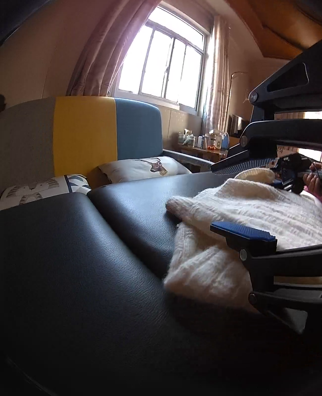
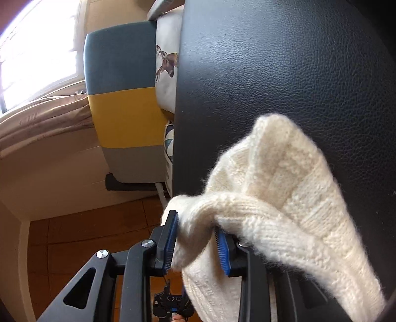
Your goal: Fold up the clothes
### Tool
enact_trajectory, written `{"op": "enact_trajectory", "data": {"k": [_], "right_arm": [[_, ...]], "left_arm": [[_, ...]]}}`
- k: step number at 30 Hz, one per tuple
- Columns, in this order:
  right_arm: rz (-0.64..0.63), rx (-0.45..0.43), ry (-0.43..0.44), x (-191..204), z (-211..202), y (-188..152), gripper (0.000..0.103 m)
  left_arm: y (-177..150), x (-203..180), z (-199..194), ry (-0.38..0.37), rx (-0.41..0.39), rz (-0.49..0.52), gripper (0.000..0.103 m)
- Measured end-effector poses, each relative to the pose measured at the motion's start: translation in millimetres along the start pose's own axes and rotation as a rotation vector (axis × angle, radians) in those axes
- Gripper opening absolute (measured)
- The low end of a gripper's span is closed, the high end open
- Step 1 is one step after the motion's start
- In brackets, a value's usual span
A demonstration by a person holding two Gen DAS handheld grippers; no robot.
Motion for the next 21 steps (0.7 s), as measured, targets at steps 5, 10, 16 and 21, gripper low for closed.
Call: {"op": "enact_trajectory", "data": {"k": [5, 10, 16, 21], "right_arm": [[-0.12, 0.005, 0.047, 29, -23, -3, 0.031], [-0.474, 0.005, -0.086, 43, -54, -34, 0.031], [-0.793, -0.013, -0.259, 22, -79, -78, 0.031], [-0.851, -0.043, -0.387, -4, -72, -78, 0.031]], "left_arm": [[-5, -3, -29, 0.064, -0.009, 0.326, 0.041], [-39, -12, -49, 0.063, 0.06, 0.634, 0.042], [-69, -9, -46, 0.14, 0.089, 0.878, 0.045], [-79, -13, -41, 0.132, 0.094, 0.898, 0.027]]}}
Point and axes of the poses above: each gripper's, at about its wrist camera, not at the fingertips, and z roughly the way its jaws point, x to its left, y to its top, the point moved 7 cm from there along z, roughly the way its jaws point, and after that the axes turned 15 degrees about -x, right-handed, at the moved point
